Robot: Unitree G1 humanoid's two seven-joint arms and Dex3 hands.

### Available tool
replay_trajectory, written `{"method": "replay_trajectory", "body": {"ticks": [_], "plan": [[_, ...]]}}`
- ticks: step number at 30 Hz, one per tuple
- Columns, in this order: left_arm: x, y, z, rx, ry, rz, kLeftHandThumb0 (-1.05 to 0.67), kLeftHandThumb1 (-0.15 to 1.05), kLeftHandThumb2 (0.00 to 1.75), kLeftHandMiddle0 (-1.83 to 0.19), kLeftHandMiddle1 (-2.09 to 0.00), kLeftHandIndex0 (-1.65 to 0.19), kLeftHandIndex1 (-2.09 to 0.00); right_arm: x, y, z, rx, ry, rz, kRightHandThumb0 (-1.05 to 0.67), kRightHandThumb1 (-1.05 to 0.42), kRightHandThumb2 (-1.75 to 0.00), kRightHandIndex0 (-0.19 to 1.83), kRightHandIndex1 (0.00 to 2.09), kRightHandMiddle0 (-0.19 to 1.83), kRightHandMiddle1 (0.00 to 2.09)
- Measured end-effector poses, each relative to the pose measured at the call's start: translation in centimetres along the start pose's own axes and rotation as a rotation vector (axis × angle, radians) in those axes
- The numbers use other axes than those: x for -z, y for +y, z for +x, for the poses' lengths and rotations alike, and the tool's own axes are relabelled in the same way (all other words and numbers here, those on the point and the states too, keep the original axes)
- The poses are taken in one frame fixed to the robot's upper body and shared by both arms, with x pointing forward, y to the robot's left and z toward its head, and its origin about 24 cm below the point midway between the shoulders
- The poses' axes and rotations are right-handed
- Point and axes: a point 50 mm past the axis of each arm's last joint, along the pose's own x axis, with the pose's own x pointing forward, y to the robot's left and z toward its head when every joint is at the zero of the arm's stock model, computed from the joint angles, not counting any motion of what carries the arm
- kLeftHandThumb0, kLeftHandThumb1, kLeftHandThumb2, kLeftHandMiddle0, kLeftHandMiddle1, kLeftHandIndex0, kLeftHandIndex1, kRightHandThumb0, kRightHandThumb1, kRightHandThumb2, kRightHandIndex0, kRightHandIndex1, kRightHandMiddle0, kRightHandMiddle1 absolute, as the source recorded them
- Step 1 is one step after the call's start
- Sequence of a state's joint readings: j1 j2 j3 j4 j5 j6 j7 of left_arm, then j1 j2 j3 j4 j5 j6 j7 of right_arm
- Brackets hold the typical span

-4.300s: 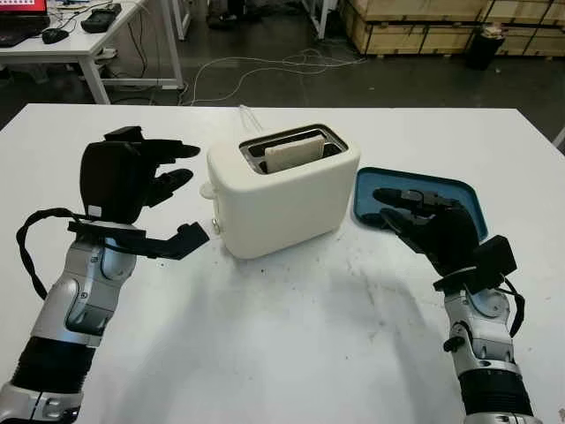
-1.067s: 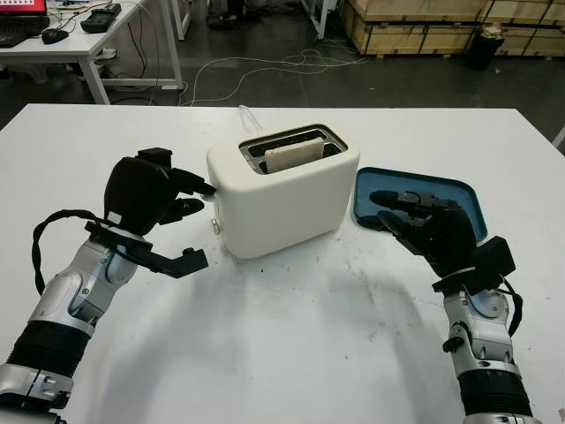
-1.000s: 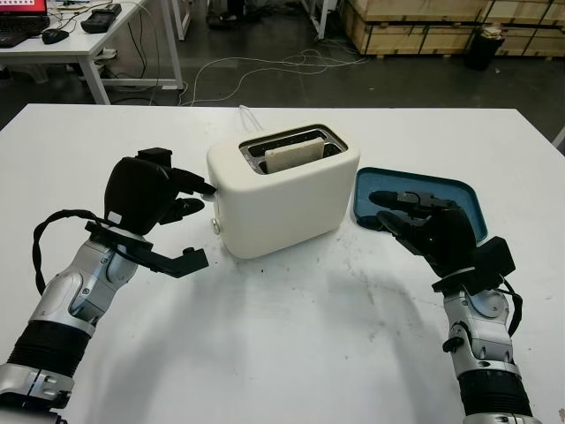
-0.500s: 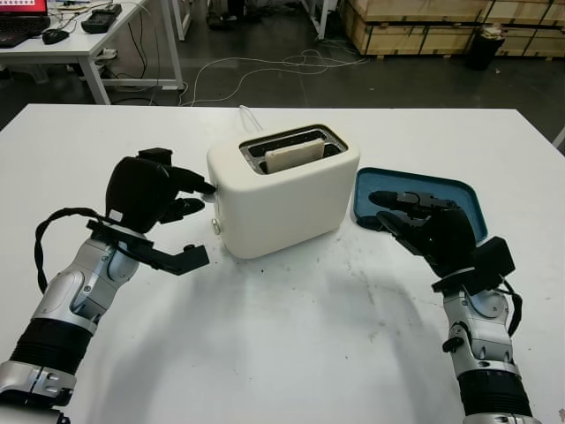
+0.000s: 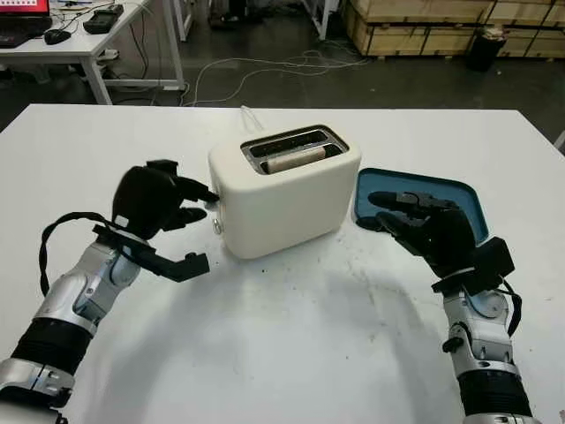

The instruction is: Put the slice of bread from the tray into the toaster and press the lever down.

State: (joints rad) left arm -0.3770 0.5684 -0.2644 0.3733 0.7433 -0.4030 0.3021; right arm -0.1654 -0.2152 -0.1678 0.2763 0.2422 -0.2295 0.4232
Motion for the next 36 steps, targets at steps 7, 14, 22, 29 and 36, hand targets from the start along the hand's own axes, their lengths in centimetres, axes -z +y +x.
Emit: {"method": "replay_trajectory", "body": {"ticks": [7, 14, 22, 29, 36], "plan": [[0.1, -2.4, -0.7, 0.065, 0.050, -0.046, -0.19, 0.71, 0.01, -0.72, -1.70, -1.34, -0.01, 0.0, 0.0, 0.0, 0.001, 0.001, 0.000, -0.49, -0.92, 0.00, 1.25, 0.00, 1.16, 0.00], [-0.1, -3.7, -2.0, 0.055, 0.076, -0.087, -0.20, 0.74, 0.01, -0.69, -1.66, -1.32, 0.00, 0.0, 0.0, 0.0, 0.000, 0.001, 0.000, -0.48, -0.91, 0.00, 1.24, 0.00, 1.15, 0.00], [-1.0, -6.8, -4.6, 0.167, 0.095, -0.132, -0.17, 0.76, 0.01, -0.68, -1.70, -1.29, 0.00, 0.0, 0.0, 0.0, -0.001, 0.001, 0.000, -0.50, -0.91, 0.00, 1.24, 0.00, 1.15, 0.00], [-1.3, -7.1, -4.6, 0.177, 0.108, -0.154, -0.16, 0.77, 0.00, -0.69, -1.51, -1.28, 0.00, 0.1, 0.0, 0.0, 0.001, 0.003, 0.001, -0.49, -0.91, 0.00, 1.24, 0.00, 1.15, 0.00], [-1.1, -6.4, -4.6, 0.186, 0.090, -0.135, -0.18, 0.75, 0.01, -0.62, -1.70, -1.29, -0.01, 0.1, 0.0, 0.0, -0.003, 0.003, 0.001, -0.49, -0.92, 0.00, 1.24, 0.00, 1.16, 0.00]]}}
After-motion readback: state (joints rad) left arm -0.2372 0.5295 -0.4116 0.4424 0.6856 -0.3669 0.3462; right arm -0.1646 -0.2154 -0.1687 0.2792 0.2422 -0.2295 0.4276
